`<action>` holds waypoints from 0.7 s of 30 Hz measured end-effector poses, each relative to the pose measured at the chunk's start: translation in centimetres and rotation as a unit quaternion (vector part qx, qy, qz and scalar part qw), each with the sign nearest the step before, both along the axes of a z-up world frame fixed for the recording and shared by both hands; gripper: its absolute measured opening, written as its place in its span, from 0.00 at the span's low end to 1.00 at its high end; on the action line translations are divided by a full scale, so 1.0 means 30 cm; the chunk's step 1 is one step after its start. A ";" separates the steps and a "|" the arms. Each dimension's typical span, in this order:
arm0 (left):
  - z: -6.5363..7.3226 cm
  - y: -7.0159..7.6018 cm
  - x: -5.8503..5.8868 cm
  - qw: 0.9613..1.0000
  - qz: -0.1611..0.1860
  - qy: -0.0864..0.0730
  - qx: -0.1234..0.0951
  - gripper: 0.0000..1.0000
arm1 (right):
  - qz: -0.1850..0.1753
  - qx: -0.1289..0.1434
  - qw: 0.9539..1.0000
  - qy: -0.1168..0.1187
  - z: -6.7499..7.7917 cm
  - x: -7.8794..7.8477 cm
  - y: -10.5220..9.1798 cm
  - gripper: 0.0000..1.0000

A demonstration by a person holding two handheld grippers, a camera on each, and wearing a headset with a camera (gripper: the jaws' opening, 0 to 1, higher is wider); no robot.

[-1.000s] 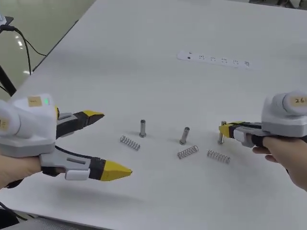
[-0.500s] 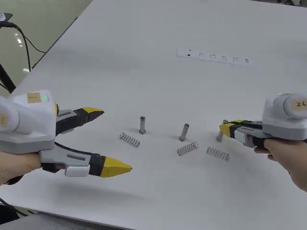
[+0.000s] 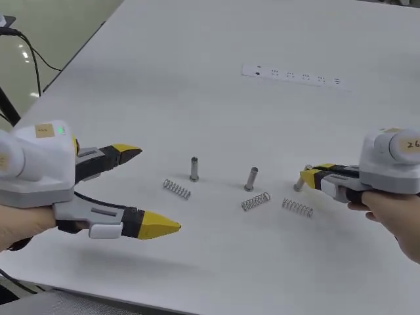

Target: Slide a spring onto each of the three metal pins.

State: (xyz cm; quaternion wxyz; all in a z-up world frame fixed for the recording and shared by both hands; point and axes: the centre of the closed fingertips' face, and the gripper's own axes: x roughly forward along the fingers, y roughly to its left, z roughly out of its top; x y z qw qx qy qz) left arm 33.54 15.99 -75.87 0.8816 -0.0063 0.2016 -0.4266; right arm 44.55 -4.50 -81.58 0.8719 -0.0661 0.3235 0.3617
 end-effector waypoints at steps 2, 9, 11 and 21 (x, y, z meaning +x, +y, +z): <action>0.001 -0.001 0.001 1.000 0.000 -0.001 -0.001 0.98 | 0.002 -0.001 1.000 -0.001 0.001 -0.003 -0.001 0.06; 0.001 -0.003 0.001 1.000 -0.001 -0.001 -0.001 0.98 | 0.007 0.000 1.000 0.001 0.002 -0.012 0.005 0.06; 0.000 -0.003 0.000 1.000 -0.001 0.000 -0.001 0.98 | 0.008 -0.001 1.000 0.003 0.001 -0.013 0.006 0.06; 0.001 0.005 -0.002 1.000 0.001 -0.001 -0.001 0.98 | 0.013 -0.008 1.000 -0.006 0.003 -0.019 0.010 0.10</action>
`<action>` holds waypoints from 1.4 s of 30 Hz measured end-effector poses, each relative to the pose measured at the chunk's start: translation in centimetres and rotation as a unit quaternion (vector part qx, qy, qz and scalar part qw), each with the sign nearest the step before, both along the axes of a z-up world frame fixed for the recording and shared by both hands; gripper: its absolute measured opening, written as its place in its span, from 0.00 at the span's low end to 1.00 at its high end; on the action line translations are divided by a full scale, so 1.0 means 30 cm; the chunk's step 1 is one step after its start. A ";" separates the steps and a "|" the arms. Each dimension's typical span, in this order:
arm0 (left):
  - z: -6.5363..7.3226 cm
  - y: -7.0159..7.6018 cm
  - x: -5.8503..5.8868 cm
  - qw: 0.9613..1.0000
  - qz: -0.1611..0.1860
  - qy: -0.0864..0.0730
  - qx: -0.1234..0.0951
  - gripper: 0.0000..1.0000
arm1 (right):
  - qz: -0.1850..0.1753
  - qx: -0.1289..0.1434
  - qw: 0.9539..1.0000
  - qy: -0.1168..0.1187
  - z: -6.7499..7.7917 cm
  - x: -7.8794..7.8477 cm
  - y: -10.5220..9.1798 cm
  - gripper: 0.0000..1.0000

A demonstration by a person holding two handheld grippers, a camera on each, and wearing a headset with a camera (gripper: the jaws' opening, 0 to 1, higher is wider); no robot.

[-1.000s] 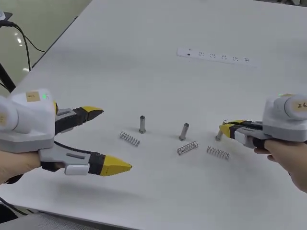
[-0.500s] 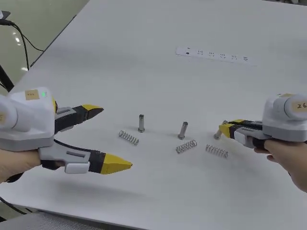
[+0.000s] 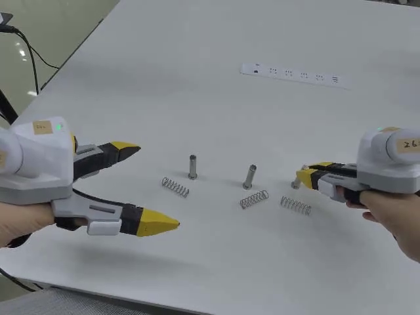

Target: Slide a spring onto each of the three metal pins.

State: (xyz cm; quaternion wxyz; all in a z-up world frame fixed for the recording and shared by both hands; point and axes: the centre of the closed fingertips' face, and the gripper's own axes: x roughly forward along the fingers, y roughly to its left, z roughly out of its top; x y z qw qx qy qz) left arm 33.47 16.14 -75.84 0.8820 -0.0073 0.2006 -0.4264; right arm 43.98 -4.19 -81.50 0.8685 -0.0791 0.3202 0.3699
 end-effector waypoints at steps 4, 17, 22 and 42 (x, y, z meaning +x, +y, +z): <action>0.000 -0.003 -0.001 1.000 0.000 0.000 0.001 0.98 | -0.002 0.001 1.000 0.002 0.001 -0.001 -0.004 0.11; 0.012 -0.003 0.001 1.000 -0.002 -0.002 0.000 0.98 | 0.005 0.005 1.000 -0.003 0.014 -0.018 -0.006 0.15; 0.015 -0.005 0.003 1.000 -0.003 -0.002 0.000 0.98 | 0.009 0.011 1.000 -0.007 0.033 -0.026 -0.019 0.16; 0.014 -0.007 -0.004 1.000 -0.005 -0.001 0.001 0.98 | 0.156 -0.078 0.984 -0.035 -0.007 -0.136 -0.014 0.18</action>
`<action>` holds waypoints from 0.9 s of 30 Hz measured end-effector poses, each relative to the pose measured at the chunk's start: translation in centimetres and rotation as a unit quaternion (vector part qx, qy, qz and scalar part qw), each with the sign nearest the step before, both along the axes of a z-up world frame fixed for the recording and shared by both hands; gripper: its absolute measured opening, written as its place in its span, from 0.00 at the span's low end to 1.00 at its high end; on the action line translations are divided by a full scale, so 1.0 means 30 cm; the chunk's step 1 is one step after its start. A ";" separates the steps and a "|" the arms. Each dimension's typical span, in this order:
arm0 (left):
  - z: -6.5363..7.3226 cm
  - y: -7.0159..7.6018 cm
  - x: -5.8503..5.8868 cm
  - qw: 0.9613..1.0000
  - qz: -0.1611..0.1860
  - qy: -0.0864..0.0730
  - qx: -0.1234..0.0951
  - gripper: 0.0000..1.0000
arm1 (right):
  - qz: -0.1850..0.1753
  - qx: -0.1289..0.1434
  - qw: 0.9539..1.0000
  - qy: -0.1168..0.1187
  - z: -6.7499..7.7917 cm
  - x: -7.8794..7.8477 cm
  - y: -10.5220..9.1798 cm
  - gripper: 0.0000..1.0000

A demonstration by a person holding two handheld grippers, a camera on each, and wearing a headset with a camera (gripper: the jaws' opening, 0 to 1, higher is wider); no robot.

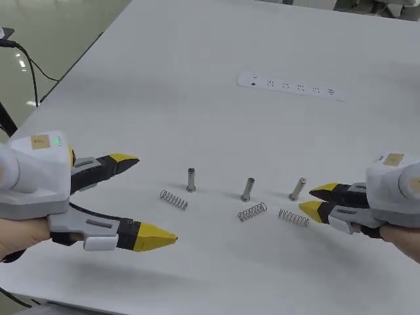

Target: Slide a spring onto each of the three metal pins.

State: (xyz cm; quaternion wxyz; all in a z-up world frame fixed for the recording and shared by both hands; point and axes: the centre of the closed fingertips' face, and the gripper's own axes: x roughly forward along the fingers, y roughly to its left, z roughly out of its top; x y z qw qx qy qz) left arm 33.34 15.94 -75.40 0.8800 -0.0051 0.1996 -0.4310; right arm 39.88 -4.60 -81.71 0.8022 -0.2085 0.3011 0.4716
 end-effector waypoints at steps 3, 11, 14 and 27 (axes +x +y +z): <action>-0.001 -0.002 0.000 1.000 -0.001 0.000 0.000 0.98 | 0.025 -0.011 1.000 -0.006 -0.009 -0.012 0.010 0.18; -0.002 0.003 -0.003 1.000 0.001 0.000 0.001 0.98 | 0.096 -0.068 0.993 -0.021 -0.042 -0.029 0.012 0.17; -0.003 0.011 -0.002 1.000 0.003 0.000 0.001 0.98 | 0.110 -0.086 0.990 -0.022 -0.065 -0.032 0.005 0.16; 0.007 0.006 -0.014 1.000 0.003 0.003 -0.009 0.98 | 0.120 -0.113 0.986 -0.018 -0.127 -0.037 -0.019 0.12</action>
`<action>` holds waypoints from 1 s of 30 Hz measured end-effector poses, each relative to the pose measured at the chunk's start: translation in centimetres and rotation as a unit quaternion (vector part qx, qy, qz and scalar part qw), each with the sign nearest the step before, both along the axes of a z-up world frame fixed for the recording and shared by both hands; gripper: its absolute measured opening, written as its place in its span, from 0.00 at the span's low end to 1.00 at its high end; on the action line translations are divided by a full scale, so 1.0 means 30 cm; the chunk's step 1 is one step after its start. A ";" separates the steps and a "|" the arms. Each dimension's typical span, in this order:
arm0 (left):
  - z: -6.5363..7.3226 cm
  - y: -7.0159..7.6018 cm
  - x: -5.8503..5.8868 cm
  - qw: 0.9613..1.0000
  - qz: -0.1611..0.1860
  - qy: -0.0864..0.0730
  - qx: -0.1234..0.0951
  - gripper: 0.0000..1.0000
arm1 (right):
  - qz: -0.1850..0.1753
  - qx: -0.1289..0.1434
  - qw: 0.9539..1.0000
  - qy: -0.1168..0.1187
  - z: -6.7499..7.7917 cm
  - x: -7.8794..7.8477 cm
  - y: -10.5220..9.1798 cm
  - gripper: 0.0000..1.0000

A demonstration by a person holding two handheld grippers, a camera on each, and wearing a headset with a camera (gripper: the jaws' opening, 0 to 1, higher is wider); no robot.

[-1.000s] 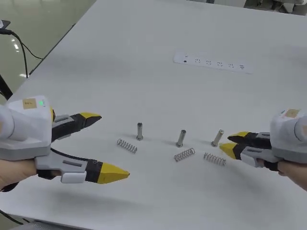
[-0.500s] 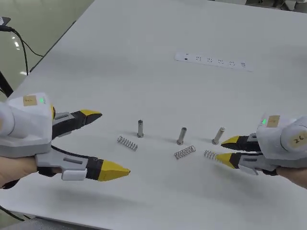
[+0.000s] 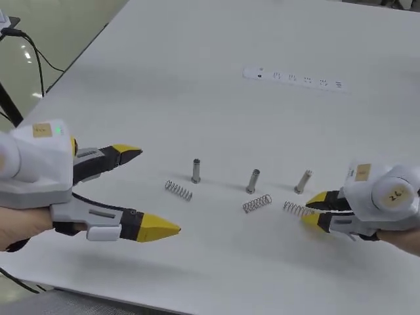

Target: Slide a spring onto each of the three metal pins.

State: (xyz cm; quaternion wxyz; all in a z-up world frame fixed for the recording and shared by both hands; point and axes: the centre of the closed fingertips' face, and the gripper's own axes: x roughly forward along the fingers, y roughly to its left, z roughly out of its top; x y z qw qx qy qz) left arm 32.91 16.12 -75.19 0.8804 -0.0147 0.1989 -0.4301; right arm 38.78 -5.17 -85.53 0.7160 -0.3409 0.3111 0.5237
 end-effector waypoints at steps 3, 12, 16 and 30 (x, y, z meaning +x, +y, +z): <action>-0.003 0.001 0.000 1.000 -0.001 0.000 0.003 0.98 | 0.001 -0.002 1.000 0.000 -0.005 0.000 0.000 0.12; -0.014 -0.001 -0.010 1.000 -0.004 0.005 0.007 0.98 | 0.005 -0.002 1.000 0.002 -0.014 -0.002 0.004 0.08; -0.027 0.002 -0.014 1.000 -0.005 0.010 0.008 0.98 | 0.014 -0.004 1.000 -0.003 -0.007 -0.013 0.005 0.08; -0.097 0.000 -0.018 0.999 -0.029 0.015 0.031 0.98 | 0.030 0.014 0.999 -0.009 0.087 -0.066 0.022 0.08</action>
